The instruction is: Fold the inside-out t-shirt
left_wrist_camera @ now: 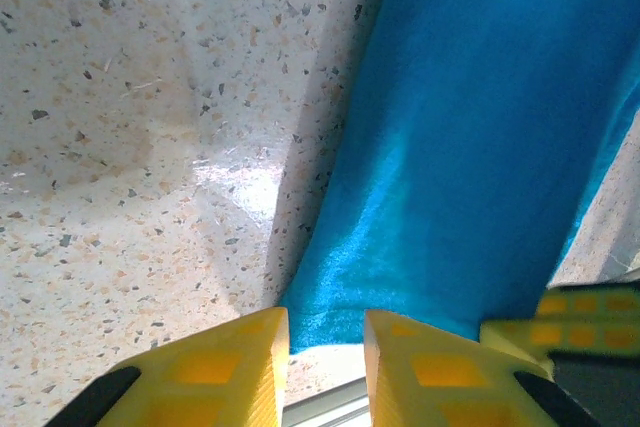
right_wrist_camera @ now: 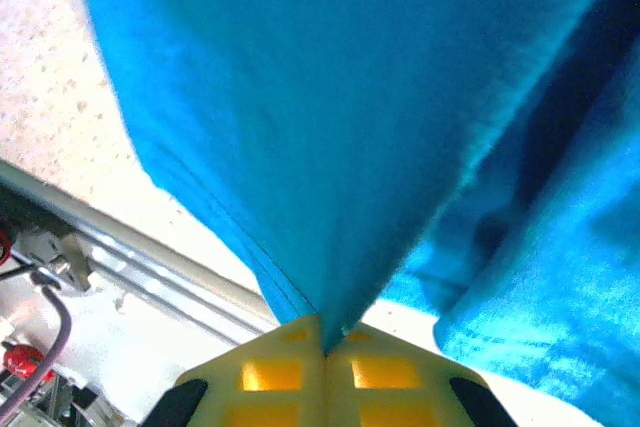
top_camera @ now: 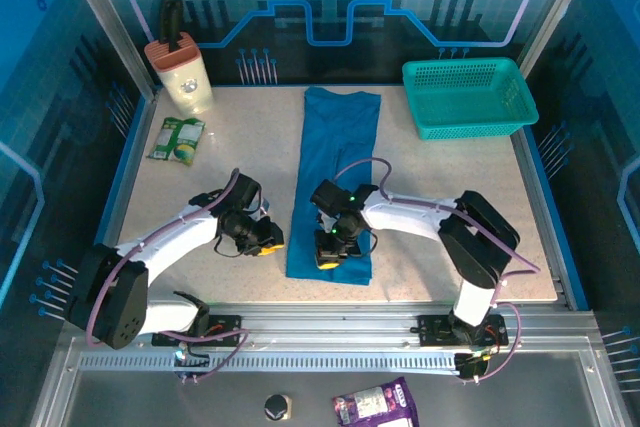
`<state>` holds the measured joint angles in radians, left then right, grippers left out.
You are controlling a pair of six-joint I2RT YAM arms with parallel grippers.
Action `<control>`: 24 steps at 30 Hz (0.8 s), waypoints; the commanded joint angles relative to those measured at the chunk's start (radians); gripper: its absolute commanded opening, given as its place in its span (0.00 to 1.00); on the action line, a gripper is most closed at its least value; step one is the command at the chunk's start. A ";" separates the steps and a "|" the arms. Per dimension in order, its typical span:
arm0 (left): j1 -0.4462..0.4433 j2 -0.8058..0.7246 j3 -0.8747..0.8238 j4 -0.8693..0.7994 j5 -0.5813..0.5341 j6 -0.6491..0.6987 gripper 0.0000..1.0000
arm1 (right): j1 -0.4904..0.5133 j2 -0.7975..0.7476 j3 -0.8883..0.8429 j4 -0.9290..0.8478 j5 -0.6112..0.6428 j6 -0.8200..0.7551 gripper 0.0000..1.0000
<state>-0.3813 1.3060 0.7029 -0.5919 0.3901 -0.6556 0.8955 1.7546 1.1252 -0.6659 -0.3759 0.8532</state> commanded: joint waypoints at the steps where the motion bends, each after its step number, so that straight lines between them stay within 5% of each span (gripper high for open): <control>1: 0.009 0.038 0.040 0.016 0.012 0.006 0.27 | 0.020 -0.013 -0.059 -0.025 -0.024 0.018 0.00; 16: -0.012 0.230 0.257 0.065 0.063 0.043 0.17 | 0.023 0.029 -0.075 -0.042 0.006 0.025 0.05; 21: -0.040 0.230 0.249 0.056 0.062 0.041 0.17 | 0.022 -0.031 -0.068 -0.075 0.011 0.016 0.23; 24: -0.062 0.213 0.222 0.067 0.065 0.023 0.16 | 0.019 -0.079 -0.044 -0.124 0.040 0.010 0.26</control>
<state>-0.4248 1.5326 0.9398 -0.5179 0.4274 -0.6296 0.9031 1.7374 1.0424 -0.7120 -0.3660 0.8703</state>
